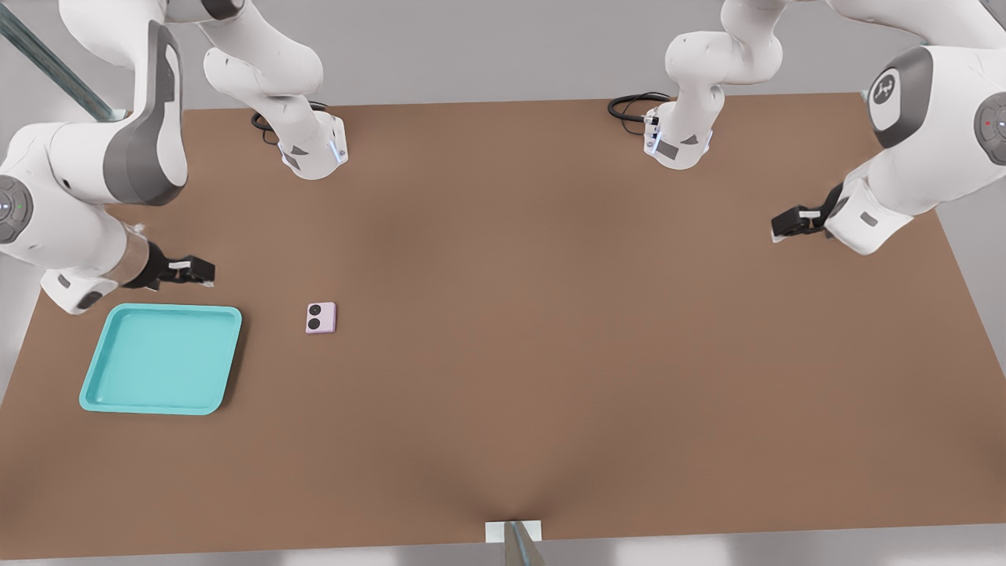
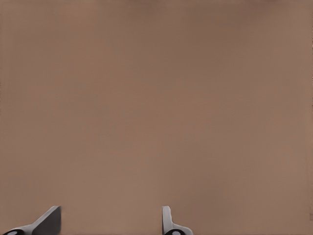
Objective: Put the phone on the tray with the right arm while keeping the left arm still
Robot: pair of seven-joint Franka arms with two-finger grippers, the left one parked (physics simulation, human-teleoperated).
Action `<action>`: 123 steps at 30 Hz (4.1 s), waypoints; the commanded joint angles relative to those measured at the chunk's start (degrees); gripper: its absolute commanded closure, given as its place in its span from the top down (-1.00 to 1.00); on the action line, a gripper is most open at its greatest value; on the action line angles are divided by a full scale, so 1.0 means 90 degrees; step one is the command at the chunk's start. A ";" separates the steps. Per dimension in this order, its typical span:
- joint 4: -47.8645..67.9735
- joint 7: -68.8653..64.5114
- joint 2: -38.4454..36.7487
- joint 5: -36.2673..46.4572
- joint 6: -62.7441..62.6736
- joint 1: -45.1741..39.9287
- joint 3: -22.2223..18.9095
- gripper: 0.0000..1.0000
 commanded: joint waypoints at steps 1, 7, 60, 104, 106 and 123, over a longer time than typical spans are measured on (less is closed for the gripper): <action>0.0005 -0.0073 -0.0003 0.0025 0.0730 0.0094 0.0051 1.00; -0.0278 0.1226 0.1227 0.0103 0.2039 0.0963 0.0413 1.00; -0.3696 -0.0512 0.1852 -0.0122 0.4636 0.0016 0.1038 1.00; -0.4008 -0.0209 0.2301 0.0513 0.5330 -0.0346 0.1038 0.63; -0.3989 -0.0219 0.2214 0.0513 0.5271 -0.0346 0.1038 0.61; -0.2182 -0.2972 0.2614 0.0435 0.5242 -0.2435 0.0940 0.59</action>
